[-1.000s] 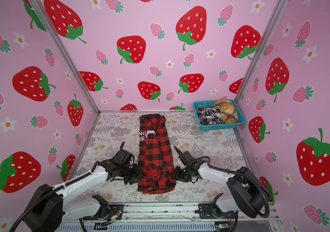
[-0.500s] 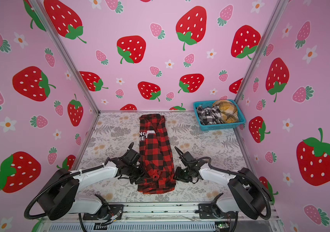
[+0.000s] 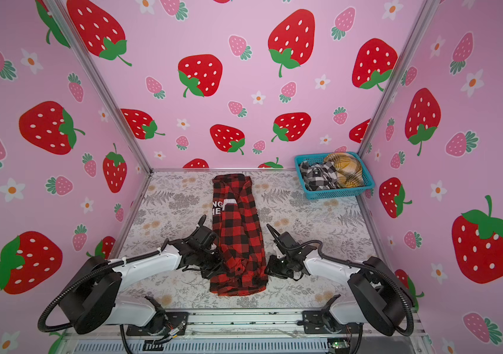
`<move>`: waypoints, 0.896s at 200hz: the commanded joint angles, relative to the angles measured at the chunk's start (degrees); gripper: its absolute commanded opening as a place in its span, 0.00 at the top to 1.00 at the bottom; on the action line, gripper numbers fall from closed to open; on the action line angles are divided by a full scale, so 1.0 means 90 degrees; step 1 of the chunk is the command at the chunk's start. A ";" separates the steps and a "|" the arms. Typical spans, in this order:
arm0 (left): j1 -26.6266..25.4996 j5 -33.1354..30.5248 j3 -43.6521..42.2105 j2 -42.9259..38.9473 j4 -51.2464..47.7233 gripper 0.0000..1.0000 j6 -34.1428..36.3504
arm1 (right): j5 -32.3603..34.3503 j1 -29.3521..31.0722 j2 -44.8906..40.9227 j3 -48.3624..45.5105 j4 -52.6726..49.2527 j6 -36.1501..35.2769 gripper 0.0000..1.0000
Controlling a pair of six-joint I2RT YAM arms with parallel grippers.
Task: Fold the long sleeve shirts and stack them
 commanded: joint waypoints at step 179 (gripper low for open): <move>0.0175 0.0120 -0.0413 -0.0524 -0.1109 0.63 0.0569 | 0.0304 -0.0009 -0.0034 0.0114 -0.0304 0.0032 0.68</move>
